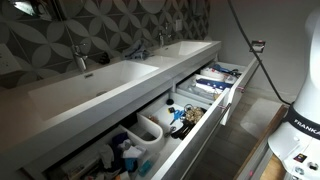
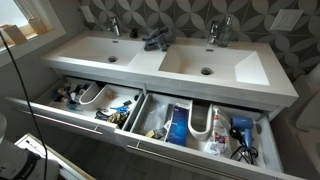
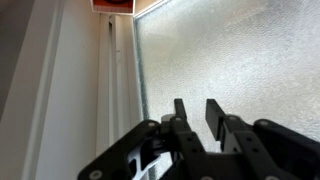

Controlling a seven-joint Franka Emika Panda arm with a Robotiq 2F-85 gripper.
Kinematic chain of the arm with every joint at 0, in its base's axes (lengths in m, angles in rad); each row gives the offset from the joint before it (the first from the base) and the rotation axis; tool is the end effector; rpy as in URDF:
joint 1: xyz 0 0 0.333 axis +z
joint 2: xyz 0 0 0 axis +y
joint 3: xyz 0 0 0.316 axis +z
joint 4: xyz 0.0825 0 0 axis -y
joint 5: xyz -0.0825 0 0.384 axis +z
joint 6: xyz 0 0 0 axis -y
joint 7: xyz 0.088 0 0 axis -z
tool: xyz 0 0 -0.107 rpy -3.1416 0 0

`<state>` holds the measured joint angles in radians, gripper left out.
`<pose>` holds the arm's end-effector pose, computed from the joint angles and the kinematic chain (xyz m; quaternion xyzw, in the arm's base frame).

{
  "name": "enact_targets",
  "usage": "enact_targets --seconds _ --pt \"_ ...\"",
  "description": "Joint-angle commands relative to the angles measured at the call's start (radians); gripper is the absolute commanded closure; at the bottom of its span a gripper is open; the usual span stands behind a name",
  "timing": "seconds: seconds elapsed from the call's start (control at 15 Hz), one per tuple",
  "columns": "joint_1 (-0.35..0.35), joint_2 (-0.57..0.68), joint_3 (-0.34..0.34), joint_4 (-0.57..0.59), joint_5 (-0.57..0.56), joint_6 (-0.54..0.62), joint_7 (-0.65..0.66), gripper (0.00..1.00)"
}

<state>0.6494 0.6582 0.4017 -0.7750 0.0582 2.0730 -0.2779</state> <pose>0.4845 0.5770 0.6548 -0.7817 -0.5096 -0.2619 0.2460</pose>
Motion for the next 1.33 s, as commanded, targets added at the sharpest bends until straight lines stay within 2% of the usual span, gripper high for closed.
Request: enact_targets --seconds 0.0,0.2,0.4,1.0,1.07,1.27 --pt "-0.041 -0.196 -0.030 -0.232 0.005 -0.063 0.176 0.40" --pt "-0.062 -0.309 -0.055 -0.358 0.003 -0.100 0.300 0.18" --pt "-0.092 -0.423 -0.085 -0.492 0.001 -0.129 0.403 0.01" --pt "-0.173 -0.755 -0.160 -0.932 0.001 -0.322 0.639 0.00" --pt "-0.220 -0.787 -0.122 -0.979 -0.001 -0.351 0.666 0.00" --pt "-0.262 -0.887 -0.108 -1.141 0.016 -0.432 0.739 0.00"
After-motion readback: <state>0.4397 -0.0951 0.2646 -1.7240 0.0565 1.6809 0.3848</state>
